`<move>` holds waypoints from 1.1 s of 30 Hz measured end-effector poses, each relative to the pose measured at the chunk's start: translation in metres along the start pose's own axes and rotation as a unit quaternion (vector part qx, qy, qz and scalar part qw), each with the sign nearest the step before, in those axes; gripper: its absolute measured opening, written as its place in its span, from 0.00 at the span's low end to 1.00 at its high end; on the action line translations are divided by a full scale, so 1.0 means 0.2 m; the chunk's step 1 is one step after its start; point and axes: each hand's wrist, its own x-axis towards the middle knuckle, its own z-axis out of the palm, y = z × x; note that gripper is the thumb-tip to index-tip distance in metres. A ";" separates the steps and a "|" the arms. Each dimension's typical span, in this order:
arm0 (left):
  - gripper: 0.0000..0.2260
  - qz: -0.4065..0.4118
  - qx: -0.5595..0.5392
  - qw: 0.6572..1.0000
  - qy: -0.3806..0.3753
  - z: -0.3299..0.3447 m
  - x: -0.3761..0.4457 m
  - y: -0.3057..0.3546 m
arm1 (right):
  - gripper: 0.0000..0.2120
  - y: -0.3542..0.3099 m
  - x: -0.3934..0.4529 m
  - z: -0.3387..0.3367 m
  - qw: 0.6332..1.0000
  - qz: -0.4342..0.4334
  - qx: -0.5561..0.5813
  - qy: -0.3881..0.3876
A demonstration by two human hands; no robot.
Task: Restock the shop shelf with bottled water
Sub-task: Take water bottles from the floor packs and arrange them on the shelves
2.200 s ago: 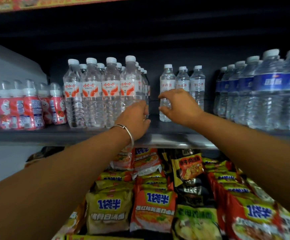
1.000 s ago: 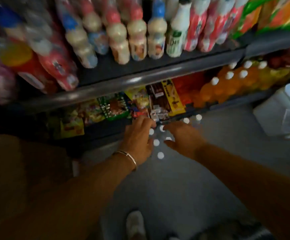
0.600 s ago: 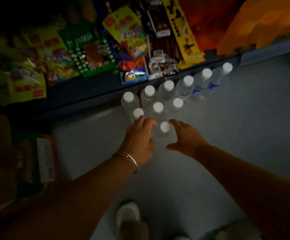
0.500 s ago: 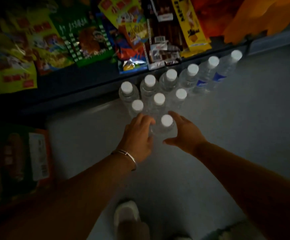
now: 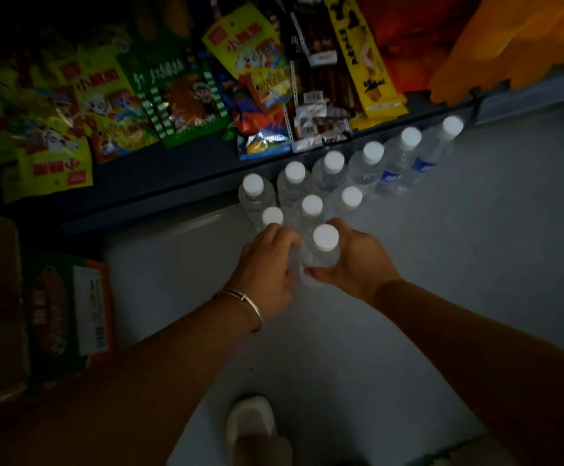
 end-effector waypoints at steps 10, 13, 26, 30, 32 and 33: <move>0.12 0.003 -0.031 0.997 0.063 -0.92 -0.18 0.66 | 0.30 -0.74 -0.29 -1.05 0.987 -0.155 -0.006 0.047; 0.14 0.021 -0.029 0.996 0.084 -1.30 -0.27 0.92 | 0.31 -1.02 -0.40 -1.47 0.975 -0.205 -0.042 0.075; 0.11 0.143 0.024 0.971 0.188 -2.88 -0.75 2.19 | 0.28 -2.27 -1.11 -3.21 0.916 -0.331 -0.046 0.220; 0.07 0.171 0.077 0.952 0.242 -3.35 -0.89 2.49 | 0.21 -2.63 -1.31 -3.60 0.894 -0.359 -0.013 0.267; 0.07 0.186 0.088 0.942 0.265 -3.56 -0.97 2.62 | 0.15 -2.80 -1.39 -3.77 0.887 -0.376 0.000 0.267; 0.06 0.189 0.094 0.938 0.274 -3.67 -1.00 2.67 | 0.14 -2.87 -1.43 -3.84 0.884 -0.384 0.005 0.266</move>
